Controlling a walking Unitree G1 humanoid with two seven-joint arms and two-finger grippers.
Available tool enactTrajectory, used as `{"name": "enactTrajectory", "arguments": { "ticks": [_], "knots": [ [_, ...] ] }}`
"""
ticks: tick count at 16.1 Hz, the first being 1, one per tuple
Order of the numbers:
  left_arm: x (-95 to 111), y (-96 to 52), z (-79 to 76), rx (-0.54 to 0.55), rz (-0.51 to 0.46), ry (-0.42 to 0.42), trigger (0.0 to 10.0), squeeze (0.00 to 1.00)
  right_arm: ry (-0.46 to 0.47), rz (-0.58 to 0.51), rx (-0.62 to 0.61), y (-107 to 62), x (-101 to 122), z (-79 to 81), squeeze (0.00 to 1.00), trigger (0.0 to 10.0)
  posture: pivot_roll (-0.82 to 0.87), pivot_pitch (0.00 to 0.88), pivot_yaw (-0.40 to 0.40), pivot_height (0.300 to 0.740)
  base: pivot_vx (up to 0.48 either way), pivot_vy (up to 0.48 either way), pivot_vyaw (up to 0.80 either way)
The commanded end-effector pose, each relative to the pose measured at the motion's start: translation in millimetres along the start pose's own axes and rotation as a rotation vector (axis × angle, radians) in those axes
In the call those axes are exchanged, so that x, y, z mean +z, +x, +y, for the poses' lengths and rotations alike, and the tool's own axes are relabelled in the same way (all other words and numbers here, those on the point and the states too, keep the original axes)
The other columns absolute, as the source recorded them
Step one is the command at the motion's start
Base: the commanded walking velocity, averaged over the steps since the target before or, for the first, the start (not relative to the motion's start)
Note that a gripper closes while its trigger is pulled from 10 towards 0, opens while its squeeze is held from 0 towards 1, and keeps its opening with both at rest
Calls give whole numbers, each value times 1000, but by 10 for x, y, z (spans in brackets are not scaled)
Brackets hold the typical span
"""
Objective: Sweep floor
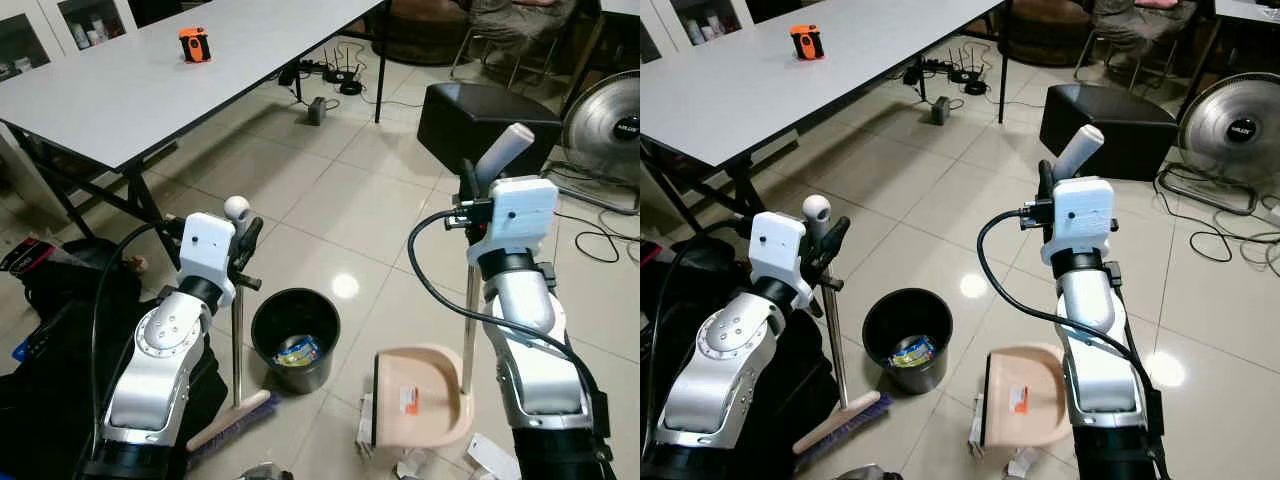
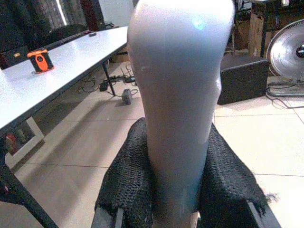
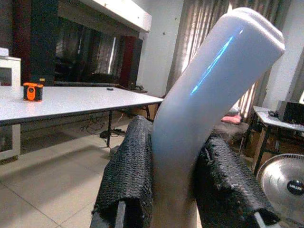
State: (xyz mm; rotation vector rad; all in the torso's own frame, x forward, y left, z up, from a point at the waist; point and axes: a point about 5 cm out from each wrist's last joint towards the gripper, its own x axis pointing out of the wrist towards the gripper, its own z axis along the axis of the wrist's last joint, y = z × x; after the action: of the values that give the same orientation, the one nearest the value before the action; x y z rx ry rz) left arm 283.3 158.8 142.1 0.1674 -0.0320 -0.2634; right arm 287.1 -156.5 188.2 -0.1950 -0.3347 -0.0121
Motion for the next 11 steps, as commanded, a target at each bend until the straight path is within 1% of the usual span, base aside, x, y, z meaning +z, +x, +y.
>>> {"name": "enactTrajectory", "arguments": {
  "ticks": [1,3,6,10,11],
  "knots": [
    [46,19,10,-9,-17,15,10000,0,9,-4,-6,-16,43,-19,0,10000,-14,45,56,740,0,0,0],
    [44,12,3,-9,-19,11,10000,0,9,17,-7,-48,26,-31,0,10000,-17,43,56,740,0,0,0],
    [38,9,-18,-20,-20,7,10000,0,5,39,-1,-76,16,-42,0,10000,-20,37,57,740,-317,0,0],
    [29,6,-4,-7,-20,8,10000,0,1,41,24,-65,44,-12,0,10000,-21,26,43,740,-333,0,0],
    [27,3,1,-2,-21,8,10000,0,-9,39,29,-60,52,-10,0,10000,-22,21,29,740,-322,0,0]
  ]
}}
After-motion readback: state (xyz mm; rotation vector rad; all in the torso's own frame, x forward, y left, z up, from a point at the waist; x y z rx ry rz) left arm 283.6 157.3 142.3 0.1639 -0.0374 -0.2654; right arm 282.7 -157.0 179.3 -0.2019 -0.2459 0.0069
